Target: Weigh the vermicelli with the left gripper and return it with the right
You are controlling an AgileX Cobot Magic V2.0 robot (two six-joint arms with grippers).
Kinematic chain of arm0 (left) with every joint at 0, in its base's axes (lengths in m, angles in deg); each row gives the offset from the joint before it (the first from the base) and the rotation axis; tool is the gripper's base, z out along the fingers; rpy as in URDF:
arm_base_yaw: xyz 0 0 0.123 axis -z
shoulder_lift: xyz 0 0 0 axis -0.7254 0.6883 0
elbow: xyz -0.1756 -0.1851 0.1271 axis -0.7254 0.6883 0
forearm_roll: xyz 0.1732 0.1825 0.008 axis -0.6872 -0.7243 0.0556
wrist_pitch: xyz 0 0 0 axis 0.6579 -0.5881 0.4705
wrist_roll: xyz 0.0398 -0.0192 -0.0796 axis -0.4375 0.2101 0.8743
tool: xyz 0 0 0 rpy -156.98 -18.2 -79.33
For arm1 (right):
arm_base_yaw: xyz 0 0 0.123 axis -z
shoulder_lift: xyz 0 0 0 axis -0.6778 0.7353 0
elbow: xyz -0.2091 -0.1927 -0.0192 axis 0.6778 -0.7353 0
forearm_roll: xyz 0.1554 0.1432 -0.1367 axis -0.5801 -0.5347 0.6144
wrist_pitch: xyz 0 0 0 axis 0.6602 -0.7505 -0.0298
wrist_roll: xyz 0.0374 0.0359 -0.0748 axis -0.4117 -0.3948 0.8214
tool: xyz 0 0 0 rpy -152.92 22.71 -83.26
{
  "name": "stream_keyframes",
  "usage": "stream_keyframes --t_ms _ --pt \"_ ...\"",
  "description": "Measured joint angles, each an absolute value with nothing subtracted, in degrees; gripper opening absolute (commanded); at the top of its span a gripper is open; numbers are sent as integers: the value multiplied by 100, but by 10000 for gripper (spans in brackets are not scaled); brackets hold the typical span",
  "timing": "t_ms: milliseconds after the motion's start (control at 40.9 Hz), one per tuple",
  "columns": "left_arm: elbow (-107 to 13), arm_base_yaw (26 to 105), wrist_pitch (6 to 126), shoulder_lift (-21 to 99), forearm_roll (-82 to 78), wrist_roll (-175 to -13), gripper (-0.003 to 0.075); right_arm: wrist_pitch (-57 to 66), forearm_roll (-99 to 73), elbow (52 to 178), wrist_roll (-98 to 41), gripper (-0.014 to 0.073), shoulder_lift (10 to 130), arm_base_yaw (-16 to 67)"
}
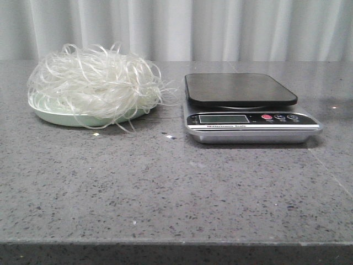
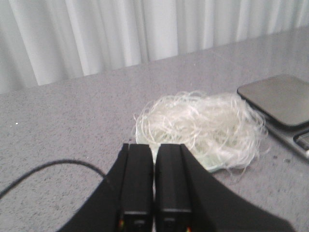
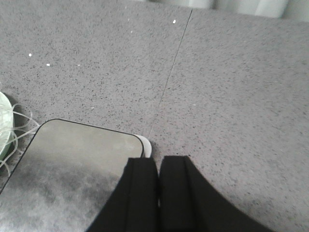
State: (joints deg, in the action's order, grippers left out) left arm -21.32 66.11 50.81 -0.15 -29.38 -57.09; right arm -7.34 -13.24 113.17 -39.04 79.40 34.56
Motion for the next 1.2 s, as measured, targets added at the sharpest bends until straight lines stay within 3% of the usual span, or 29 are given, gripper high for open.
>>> stream_keyframes --t_ms 318,733,1198 --pt "-2132 6611 5261 -15 -3426 -4984 137 276 -1169 9440 -3904 150 5856 3456" --pt "-2132 6611 5273 -15 -4106 -4838 137 330 -1137 7735 -3904 150 3468 3456" --pt "-2132 6611 5305 -15 -4133 -4838 137 69 -1137 7559 -3904 150 3024 3456"
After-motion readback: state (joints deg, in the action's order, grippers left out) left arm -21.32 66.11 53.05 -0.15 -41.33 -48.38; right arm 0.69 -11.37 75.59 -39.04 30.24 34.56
